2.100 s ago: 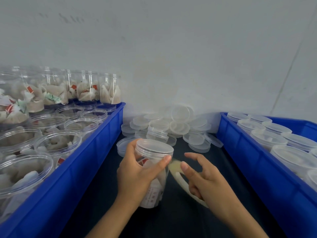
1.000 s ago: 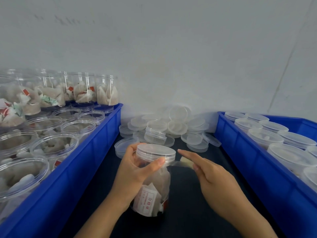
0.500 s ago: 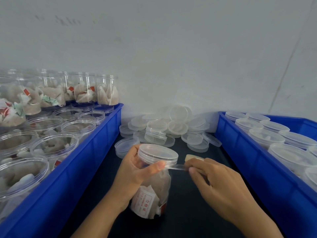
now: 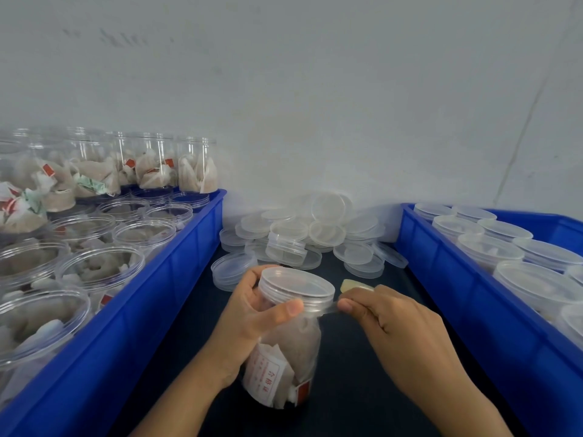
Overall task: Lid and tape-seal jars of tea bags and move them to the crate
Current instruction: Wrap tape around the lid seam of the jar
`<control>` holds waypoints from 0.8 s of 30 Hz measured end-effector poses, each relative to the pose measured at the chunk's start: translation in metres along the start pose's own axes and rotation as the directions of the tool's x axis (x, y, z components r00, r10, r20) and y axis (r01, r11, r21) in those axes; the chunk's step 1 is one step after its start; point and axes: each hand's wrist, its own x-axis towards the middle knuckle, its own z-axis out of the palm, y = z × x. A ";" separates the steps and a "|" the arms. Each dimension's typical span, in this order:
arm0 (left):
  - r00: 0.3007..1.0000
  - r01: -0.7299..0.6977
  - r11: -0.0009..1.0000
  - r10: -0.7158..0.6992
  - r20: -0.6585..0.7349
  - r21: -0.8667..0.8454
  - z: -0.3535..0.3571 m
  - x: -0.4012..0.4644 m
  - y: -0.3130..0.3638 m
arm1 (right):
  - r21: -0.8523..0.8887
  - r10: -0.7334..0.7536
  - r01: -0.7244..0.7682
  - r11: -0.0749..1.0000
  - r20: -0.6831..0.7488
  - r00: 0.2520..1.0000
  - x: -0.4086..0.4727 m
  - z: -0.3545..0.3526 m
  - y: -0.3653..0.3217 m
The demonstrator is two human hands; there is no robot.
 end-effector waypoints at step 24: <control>0.977 -0.128 0.981 0.149 -0.154 0.143 0.014 -0.004 -0.007 | 0.068 0.116 -0.107 0.992 -0.151 0.982 -0.006 0.013 -0.019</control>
